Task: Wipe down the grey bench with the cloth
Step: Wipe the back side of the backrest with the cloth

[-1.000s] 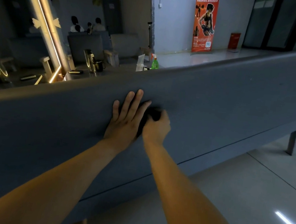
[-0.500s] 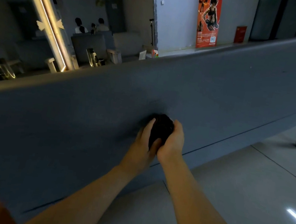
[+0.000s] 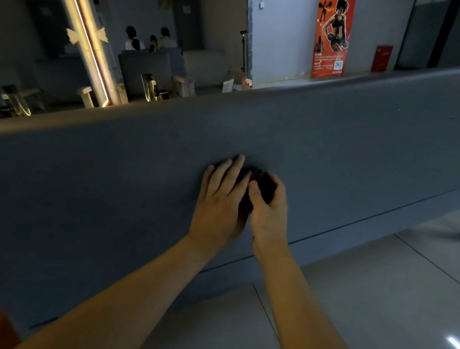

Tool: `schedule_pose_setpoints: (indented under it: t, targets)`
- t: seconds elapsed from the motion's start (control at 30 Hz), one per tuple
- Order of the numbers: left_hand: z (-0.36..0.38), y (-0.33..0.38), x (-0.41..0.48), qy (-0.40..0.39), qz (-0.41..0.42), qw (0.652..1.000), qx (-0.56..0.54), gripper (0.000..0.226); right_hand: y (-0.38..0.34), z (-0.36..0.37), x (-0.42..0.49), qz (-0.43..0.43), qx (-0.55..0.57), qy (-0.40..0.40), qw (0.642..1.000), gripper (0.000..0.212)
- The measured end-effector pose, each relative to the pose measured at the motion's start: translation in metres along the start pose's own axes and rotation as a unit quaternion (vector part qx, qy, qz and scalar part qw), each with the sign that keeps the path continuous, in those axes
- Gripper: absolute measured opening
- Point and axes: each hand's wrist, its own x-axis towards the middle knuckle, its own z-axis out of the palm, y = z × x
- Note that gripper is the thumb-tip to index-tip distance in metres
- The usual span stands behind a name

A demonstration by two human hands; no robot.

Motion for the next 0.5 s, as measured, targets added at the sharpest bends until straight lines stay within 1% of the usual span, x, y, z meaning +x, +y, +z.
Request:
schedule_pose_setpoints:
  t: [0.1,0.17,0.27,0.4,0.5]
  targets:
    - [-0.001,-0.006,0.010,-0.039,0.011,0.996,0.084,0.069,-0.011,-0.005,0.013,-0.019,0.003,0.044,0.999,0.035]
    - [0.003,-0.012,0.015,-0.038,0.007,0.993,0.111,0.067,-0.017,-0.005,0.017,-0.029,0.018,0.058,0.998,0.035]
    - [0.010,-0.020,0.017,-0.035,0.025,0.987,0.152,0.069,-0.023,0.001,0.023,-0.037,0.017,0.069,0.997,0.033]
    - [0.012,-0.030,0.012,-0.045,0.074,0.981,0.172,0.067,-0.024,0.008,0.026,-0.022,0.014,0.077,0.997,0.033]
    - [0.011,-0.034,0.012,-0.038,0.083,0.981,0.171,0.063,-0.023,0.009,0.026,-0.015,0.025,0.080,0.996,0.032]
